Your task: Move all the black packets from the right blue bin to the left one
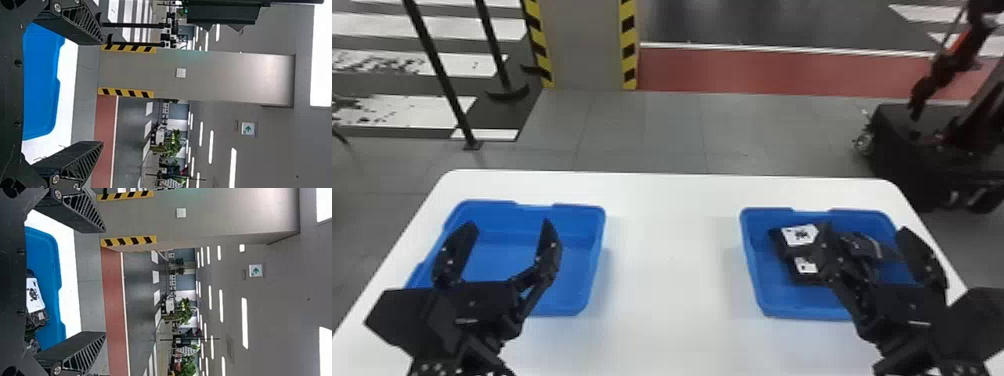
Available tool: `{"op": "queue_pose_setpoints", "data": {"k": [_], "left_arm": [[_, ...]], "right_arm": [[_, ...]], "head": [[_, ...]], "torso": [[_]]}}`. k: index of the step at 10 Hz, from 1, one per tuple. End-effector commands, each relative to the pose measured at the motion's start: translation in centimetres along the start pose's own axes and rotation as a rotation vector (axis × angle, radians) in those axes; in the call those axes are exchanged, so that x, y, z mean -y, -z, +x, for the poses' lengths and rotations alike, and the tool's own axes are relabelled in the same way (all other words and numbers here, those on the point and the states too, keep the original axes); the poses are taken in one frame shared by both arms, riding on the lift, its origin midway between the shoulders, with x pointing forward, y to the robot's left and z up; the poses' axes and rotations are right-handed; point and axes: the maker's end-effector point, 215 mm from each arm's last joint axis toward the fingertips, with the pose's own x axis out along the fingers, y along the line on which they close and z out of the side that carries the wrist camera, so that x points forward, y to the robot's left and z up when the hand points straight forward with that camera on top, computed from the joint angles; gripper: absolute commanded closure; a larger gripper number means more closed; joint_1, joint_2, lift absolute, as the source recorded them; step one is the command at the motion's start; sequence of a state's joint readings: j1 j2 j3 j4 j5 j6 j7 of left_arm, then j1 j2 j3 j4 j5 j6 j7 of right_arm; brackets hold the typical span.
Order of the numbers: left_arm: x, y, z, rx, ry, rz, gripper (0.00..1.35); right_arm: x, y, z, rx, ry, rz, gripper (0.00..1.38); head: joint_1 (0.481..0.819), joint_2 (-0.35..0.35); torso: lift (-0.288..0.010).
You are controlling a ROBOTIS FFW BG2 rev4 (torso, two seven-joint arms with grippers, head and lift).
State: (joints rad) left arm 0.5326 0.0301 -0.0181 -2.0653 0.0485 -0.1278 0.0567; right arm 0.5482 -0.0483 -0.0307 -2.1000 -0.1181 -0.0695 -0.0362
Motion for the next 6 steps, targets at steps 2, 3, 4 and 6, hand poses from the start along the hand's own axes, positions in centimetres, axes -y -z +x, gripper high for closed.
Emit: {"op": "queue_pose_setpoints", "data": {"k": [2,3,4,6], "left_arm": [[0.0,-0.5,-0.2,0.024,0.002,0.001,0.12],[-0.1,-0.6,-0.3,0.036,0.004,-0.003,0.12],[-0.1,-0.9,-0.5,0.051,0.004,-0.007,0.13],[-0.1,-1.7,-0.6,0.080,0.005,-0.016,0.12]], "right_arm": [[1.8,0.2,0.8,-0.033,0.036,-0.017,0.10],[3.4,1.6,1.6,-0.100,0.062,-0.041,0.09],[5.6,3.3,2.4,-0.138,0.101,-0.058,0.09],[10.6,6.0,3.4,-0.225,0.199,-0.129,0.09]], "head": [[0.695,-0.032],[0.695,-0.042],[0.695,-0.058],[0.695,-0.094]], "torso": [[-0.110],[-0.110],[-0.110],[-0.110]]}}
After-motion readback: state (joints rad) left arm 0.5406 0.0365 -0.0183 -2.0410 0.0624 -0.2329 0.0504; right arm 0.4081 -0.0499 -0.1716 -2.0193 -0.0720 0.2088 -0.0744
